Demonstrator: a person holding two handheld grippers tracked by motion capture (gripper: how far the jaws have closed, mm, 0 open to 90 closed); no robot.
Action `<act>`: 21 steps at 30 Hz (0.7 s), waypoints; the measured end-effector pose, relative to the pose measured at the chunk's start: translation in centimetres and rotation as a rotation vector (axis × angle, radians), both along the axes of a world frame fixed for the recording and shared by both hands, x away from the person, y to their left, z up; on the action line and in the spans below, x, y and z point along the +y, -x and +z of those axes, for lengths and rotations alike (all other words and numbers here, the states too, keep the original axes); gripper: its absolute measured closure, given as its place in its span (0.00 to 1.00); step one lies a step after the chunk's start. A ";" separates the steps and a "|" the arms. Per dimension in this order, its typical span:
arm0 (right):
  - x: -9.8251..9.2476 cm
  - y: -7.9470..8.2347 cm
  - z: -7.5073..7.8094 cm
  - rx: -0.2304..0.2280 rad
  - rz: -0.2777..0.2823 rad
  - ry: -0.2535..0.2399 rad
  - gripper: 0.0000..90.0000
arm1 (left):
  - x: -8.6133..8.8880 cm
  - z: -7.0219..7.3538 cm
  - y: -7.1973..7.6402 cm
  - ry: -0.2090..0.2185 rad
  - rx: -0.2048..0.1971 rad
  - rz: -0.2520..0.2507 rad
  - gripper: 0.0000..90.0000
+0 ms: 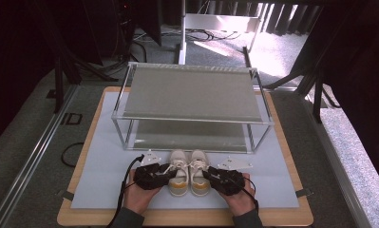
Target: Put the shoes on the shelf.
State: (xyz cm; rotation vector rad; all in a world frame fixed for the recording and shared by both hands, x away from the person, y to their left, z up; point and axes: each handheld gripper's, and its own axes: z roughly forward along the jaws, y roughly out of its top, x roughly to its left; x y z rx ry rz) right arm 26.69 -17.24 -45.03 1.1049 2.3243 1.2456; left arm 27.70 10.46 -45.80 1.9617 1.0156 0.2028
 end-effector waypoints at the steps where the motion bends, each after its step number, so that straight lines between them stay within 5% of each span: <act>1: -0.1 0.0 0.0 0.000 -0.001 -0.006 0.81 | -0.1 0.0 0.0 0.005 -0.003 0.003 0.66; 21: -0.7 0.8 0.1 -0.028 -0.018 -0.083 0.83 | -1.1 0.8 0.3 0.031 -0.023 0.015 0.67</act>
